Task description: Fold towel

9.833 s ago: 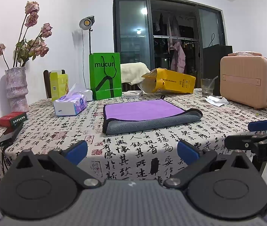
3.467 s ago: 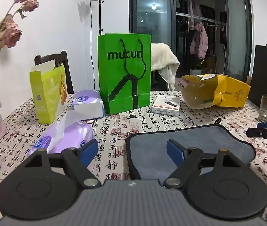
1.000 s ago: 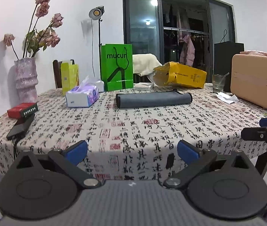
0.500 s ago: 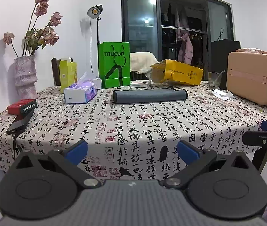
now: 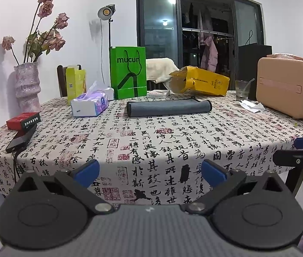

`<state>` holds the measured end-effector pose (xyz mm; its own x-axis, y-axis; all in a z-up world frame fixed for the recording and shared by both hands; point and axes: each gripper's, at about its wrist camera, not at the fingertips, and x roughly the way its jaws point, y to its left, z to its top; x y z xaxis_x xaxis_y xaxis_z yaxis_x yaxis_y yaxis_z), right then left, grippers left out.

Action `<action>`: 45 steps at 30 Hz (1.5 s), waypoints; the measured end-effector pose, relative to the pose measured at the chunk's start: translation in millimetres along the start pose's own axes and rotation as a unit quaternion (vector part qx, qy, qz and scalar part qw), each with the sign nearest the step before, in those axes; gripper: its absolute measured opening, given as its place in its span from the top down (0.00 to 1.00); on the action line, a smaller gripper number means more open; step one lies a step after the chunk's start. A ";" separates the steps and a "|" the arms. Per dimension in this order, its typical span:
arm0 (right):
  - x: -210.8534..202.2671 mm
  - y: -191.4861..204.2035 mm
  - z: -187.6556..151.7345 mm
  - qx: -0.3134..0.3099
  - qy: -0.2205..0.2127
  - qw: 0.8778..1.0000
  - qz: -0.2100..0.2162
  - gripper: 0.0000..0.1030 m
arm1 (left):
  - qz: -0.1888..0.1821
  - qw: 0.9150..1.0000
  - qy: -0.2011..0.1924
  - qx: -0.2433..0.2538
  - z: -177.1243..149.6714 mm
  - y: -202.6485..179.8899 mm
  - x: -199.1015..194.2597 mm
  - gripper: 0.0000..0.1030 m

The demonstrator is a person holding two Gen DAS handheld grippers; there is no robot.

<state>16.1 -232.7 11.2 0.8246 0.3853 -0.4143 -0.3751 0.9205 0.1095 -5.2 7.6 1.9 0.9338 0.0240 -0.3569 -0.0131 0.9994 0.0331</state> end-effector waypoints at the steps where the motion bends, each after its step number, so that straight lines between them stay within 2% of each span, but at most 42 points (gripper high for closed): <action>1: -0.4 -0.7 -0.1 0.000 0.000 1.000 0.000 0.07 | -0.001 1.000 0.000 0.000 -0.2 -0.1 0.1 0.00; 45: 1.5 2.3 -1.6 -0.003 0.004 1.000 0.005 0.06 | -0.004 1.000 0.003 0.001 -1.1 -1.1 1.5 0.00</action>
<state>15.8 -230.1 9.4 0.8178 0.3935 -0.4200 -0.3853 0.9164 0.1084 -4.2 6.6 0.3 0.9315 0.0165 -0.3633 -0.0048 0.9994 0.0330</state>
